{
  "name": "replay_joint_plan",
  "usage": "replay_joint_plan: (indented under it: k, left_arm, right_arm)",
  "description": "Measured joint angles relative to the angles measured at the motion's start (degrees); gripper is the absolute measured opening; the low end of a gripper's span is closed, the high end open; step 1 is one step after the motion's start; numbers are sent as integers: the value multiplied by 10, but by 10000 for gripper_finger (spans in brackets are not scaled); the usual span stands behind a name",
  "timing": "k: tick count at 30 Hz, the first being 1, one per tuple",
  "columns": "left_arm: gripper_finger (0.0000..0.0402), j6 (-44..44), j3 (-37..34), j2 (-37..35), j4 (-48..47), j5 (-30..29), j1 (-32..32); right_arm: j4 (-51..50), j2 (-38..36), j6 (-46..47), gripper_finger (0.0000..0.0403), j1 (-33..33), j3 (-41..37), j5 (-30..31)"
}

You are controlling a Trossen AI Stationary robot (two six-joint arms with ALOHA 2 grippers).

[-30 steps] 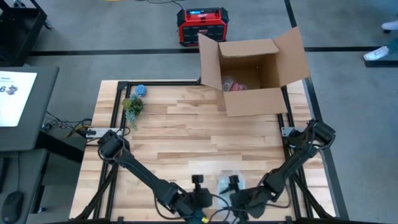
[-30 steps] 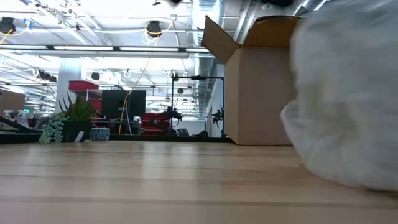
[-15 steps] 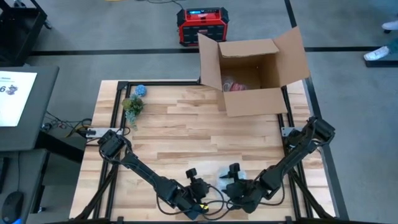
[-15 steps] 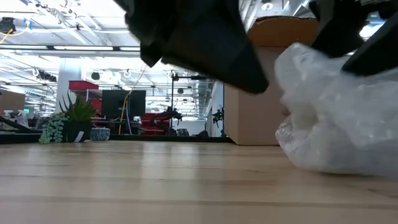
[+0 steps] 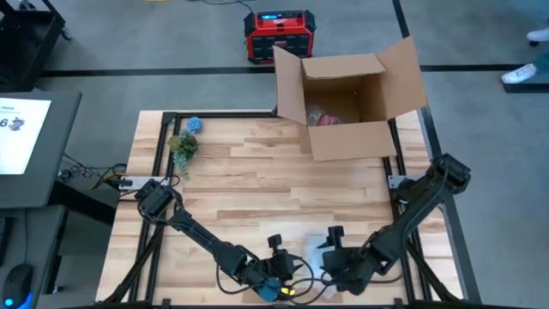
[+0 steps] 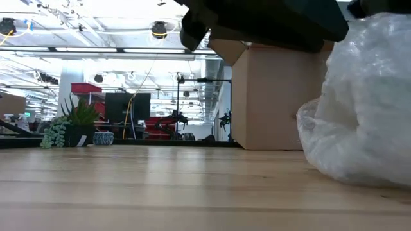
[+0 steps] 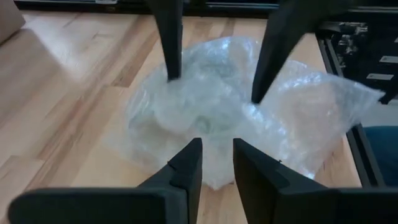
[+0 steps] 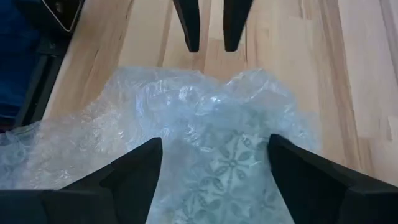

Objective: Wrap mug
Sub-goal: Wrap the white patterned mug in the bubble wrap

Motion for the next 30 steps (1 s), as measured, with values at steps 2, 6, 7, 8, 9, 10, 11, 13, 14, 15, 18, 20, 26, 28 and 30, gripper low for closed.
replay_joint_plan:
  k: [2,6,7,8,9,10,11,13,14,15,18,20,26,28,30]
  left_arm:
    - [71,0,0,0,2,0,1]
    - [71,0,0,0,1,1,1]
    - [71,0,0,0,1,1,1]
    - [71,0,0,0,1,1,1]
    - [71,0,0,0,0,1,1]
    - [71,0,0,0,0,2,1]
    - [71,0,0,0,-1,1,1]
    - [71,0,0,0,-2,1,1]
    - [71,0,0,0,-3,1,1]
    - [71,0,0,0,-4,1,1]
    - [71,0,0,0,-4,1,1]
    - [71,0,0,0,-4,1,1]
    - [71,0,0,1,-20,1,1]
    - [71,3,0,1,-21,1,0]
    - [71,13,0,-1,-21,0,-2]
  right_arm:
    - [-3,13,-3,295,-9,2,-1]
    - [-10,30,5,309,-30,2,0]
    - [-11,31,10,310,-35,2,-1]
    - [-15,30,16,311,-38,2,-7]
    - [-21,30,18,311,-41,2,-9]
    - [-27,30,20,311,-45,2,-10]
    - [-33,31,21,311,-47,2,-13]
    - [-49,31,24,311,-48,2,-19]
    - [-57,31,25,311,-50,3,-22]
    - [-63,31,31,311,-50,3,-23]
    - [-69,30,44,311,-53,-1,-27]
    - [-67,30,44,311,-55,-4,-28]
    - [-63,35,48,312,-69,-9,-41]
    - [-61,34,48,312,-74,-9,-47]
    - [-64,28,48,312,-77,-9,-63]
